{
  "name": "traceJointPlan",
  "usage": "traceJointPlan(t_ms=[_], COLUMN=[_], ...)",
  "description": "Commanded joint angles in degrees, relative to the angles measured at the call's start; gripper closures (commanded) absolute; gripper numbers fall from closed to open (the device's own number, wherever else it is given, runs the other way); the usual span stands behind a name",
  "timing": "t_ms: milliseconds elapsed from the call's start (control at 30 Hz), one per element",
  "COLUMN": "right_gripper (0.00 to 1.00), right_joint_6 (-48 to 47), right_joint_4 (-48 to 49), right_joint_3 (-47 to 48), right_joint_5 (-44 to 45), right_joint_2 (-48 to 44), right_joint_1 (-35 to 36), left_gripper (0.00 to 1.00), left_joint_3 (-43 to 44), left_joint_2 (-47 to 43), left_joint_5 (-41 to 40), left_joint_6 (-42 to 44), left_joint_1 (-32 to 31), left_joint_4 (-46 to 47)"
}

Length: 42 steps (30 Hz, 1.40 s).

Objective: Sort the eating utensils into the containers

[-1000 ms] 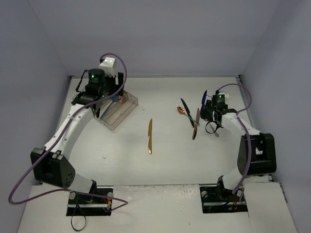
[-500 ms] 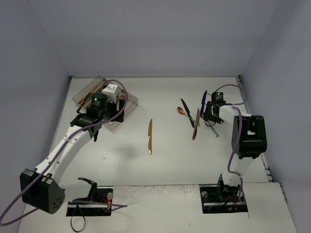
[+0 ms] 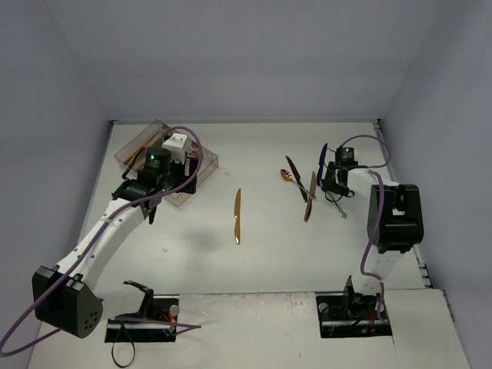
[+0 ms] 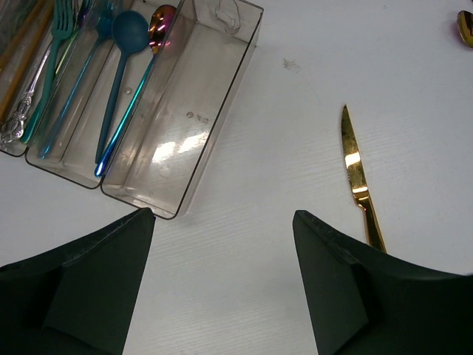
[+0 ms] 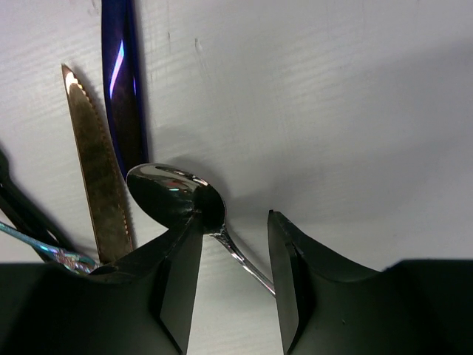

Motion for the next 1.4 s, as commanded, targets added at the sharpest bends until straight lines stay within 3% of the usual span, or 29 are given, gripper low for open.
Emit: traceJointPlan(t_ms=[0, 200, 867, 1133, 1367], right_gripper=[0.61, 0.53, 0.55, 0.64, 0.84], right_joint_6=[-0.63, -2.29, -3.07, -2.87, -2.65], right_joint_4=[-2.71, -3.50, -7.98, -8.32, -8.68], right_joint_3=[0.57, 0.65, -0.78, 0.59, 2.01], right_joint_5=[0.85, 0.31, 0.15, 1.94, 2.18], right_joint_2=[-7.77, -10.24, -3.76, -0.69, 2.06], right_joint_1=[-0.18, -0.18, 0.08, 1.38, 3.14], left_gripper=[0.27, 0.27, 0.27, 0.27, 0.27], left_joint_3=[2.41, 2.36, 2.32, 2.39, 2.23], left_joint_2=[-0.25, -0.44, -0.34, 0.19, 0.19], left_joint_5=[0.66, 0.80, 1.74, 1.98, 2.19], left_joint_6=[0.61, 0.53, 0.77, 0.62, 0.65], left_joint_1=[-0.16, -0.16, -0.16, -0.16, -0.16], left_joint_4=[1.85, 2.03, 2.21, 2.23, 2.30])
